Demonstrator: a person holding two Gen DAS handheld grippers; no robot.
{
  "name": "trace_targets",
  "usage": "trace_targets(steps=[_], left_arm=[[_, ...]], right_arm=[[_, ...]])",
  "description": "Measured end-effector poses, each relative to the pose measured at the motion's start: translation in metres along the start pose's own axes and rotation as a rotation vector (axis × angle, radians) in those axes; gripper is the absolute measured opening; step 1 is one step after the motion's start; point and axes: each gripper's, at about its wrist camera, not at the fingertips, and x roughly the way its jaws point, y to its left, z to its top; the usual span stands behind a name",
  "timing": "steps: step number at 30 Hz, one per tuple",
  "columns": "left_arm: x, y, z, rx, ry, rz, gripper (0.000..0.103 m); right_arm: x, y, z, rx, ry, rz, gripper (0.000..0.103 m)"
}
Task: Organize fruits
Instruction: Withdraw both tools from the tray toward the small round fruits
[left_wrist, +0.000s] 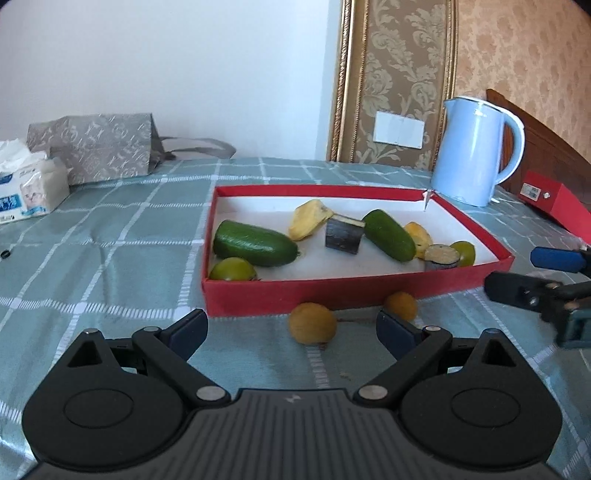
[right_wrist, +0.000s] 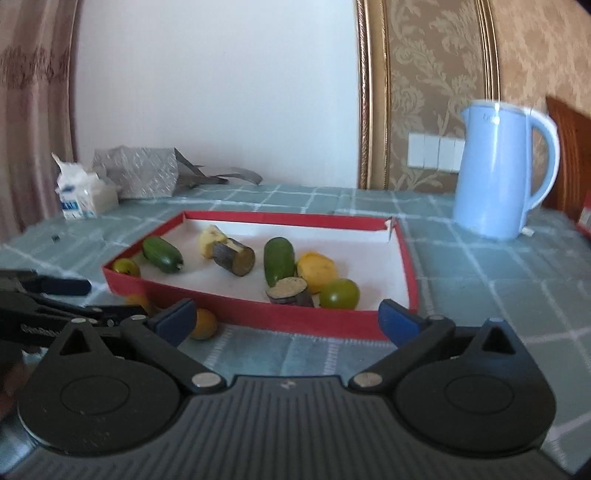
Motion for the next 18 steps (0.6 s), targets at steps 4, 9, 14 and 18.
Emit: trace_targets(steps=[4,9,14,18], left_arm=[[0.005,-0.001,0.001,-0.007,0.023,-0.019,0.098],[0.012,0.003,0.001,-0.048,0.058,-0.021,0.098],[0.016,0.002,0.001,-0.049,0.076,-0.013,0.099],[0.020,-0.007,0.002,-0.011,0.087,-0.019,0.098]], right_arm=[[-0.006,0.008,-0.004,-0.023,-0.050,-0.015,0.103],[0.001,0.010,-0.005,-0.009,-0.009,-0.003,0.103],[0.008,0.004,-0.007,0.043,0.051,0.030,0.103],[0.016,0.000,-0.010,0.063,0.100,-0.004,0.103]])
